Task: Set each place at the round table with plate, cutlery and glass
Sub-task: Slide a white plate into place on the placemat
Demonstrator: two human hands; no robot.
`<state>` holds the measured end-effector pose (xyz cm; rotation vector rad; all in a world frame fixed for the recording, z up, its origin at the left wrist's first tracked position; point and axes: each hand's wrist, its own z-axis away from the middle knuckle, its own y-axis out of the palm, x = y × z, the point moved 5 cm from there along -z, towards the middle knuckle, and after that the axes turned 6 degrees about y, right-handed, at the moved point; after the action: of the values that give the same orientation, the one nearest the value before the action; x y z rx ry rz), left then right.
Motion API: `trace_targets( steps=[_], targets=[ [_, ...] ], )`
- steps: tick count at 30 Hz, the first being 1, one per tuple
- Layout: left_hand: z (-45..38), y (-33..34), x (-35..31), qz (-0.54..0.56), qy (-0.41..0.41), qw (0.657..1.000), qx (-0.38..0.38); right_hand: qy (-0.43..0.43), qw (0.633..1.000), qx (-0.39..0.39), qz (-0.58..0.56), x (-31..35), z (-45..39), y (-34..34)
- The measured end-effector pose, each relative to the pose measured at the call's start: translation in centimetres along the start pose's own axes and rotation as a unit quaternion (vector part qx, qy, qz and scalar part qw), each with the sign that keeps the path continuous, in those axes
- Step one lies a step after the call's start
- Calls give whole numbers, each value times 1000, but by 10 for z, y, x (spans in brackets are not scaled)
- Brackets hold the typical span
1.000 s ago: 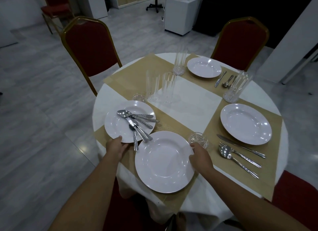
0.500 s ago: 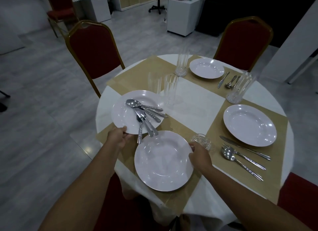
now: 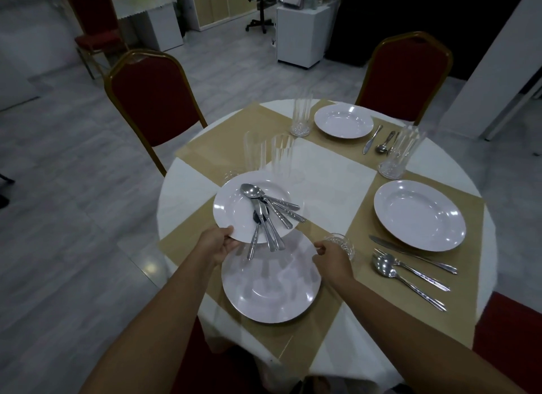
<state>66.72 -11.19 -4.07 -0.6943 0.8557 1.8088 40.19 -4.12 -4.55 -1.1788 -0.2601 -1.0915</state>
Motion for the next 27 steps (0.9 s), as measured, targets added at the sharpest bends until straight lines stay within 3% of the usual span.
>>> trace_targets(
  steps=[7, 10, 13, 18, 23, 27],
  targets=[
    [-11, 54, 6, -13, -27, 999, 46, -44, 993, -106, 33, -14, -12, -61],
    [-14, 74, 9, -15, -29, 998, 61, -150, 962, -161, 159, -19, -6, -80],
    [-22, 102, 19, -22, -43, 996, 80, -179, 930, -184, 261, -56, -5, -81],
    [-31, 140, 33, -50, -51, 993, 96, -176, 898, -162, 368, -98, -5, -75],
    [-38, 175, 44, -56, -49, 992, 104, -121, 910, -108, 382, -120, -15, -72],
    [-47, 192, 49, -60, -36, 992, 106, -159, 909, -99, 372, -121, -7, -69]
  ],
)
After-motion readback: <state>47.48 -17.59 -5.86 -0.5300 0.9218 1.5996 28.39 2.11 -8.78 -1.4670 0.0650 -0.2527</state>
